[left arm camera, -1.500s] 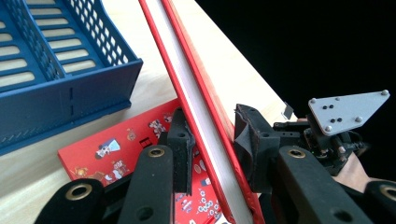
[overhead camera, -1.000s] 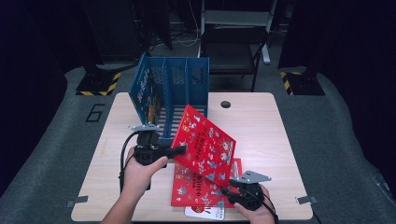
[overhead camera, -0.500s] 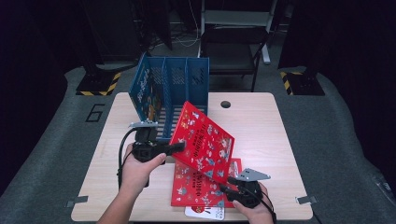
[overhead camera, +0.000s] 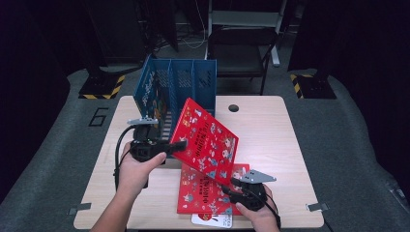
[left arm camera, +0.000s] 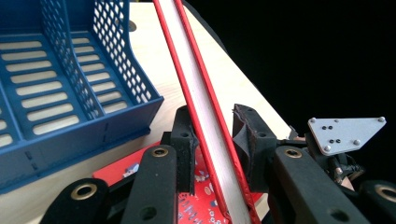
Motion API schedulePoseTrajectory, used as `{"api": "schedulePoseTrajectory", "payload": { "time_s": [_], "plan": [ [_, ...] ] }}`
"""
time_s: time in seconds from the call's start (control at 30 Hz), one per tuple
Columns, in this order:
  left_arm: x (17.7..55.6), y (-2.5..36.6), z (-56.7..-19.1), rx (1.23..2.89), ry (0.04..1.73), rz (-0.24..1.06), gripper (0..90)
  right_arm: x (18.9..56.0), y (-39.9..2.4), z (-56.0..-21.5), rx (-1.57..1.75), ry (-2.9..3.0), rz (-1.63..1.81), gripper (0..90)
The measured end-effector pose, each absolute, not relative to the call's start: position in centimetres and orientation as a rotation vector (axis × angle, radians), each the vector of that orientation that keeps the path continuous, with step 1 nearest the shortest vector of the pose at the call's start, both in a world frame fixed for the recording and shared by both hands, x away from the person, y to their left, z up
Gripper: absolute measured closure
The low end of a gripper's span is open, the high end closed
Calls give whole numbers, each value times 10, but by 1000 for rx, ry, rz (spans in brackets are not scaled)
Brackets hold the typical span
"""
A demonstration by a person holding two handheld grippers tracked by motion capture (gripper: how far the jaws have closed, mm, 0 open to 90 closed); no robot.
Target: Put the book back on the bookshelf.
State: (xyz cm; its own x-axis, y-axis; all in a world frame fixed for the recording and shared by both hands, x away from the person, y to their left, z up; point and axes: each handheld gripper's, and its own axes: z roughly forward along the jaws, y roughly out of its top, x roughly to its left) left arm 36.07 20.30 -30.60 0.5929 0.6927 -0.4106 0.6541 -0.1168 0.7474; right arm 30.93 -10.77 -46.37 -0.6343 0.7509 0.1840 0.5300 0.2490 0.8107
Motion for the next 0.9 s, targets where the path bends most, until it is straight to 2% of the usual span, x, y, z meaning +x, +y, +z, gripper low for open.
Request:
{"api": "schedulePoseTrajectory", "payload": {
  "time_s": [0.9],
  "plan": [
    [370, 223, -286, 1800, 1119, 86, 755, 326, -55, -471, 1279, 2227, 1403, 536]
  ]
}}
